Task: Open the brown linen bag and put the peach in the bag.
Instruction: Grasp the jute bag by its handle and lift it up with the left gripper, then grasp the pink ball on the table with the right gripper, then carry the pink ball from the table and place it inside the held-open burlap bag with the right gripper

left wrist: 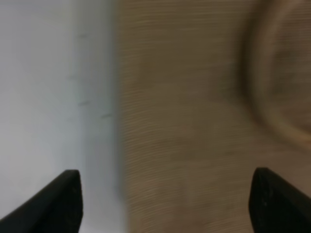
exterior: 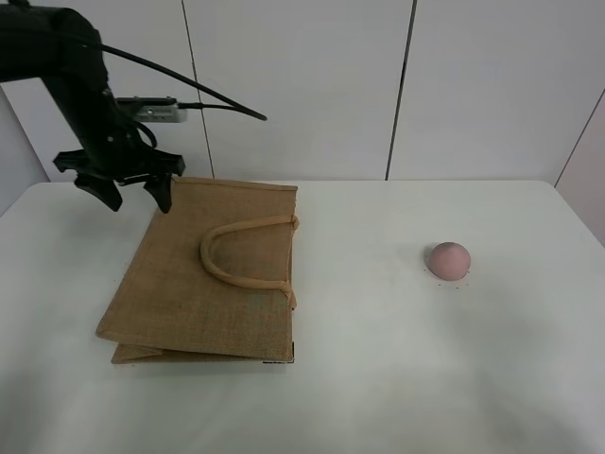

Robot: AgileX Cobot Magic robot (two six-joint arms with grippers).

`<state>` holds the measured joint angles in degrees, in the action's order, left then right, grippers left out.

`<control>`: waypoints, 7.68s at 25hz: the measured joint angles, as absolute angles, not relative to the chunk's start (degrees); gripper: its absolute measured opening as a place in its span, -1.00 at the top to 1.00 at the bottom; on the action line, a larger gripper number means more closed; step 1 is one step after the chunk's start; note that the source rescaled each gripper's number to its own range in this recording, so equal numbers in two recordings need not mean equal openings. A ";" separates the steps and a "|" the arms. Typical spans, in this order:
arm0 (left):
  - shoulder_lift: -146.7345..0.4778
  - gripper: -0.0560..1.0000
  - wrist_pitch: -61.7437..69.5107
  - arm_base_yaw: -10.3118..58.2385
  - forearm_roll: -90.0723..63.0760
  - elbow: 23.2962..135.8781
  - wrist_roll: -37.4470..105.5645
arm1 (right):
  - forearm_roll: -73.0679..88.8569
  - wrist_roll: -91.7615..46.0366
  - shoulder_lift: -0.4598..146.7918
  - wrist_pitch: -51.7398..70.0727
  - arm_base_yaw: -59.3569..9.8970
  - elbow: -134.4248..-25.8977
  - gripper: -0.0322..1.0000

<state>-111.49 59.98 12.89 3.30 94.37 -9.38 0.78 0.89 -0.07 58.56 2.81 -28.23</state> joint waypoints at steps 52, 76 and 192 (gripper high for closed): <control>-133.98 0.89 54.44 19.27 4.81 103.12 -14.41 | 0.78 0.89 -0.07 58.56 2.81 -28.23 -1.00; -111.30 0.89 67.07 19.27 5.08 122.59 -7.92 | 0.78 0.89 -0.07 58.56 2.81 -28.23 -1.00; -104.13 0.89 67.10 19.32 1.56 122.59 -5.79 | 29.50 -15.22 111.52 43.86 -24.73 -95.71 0.94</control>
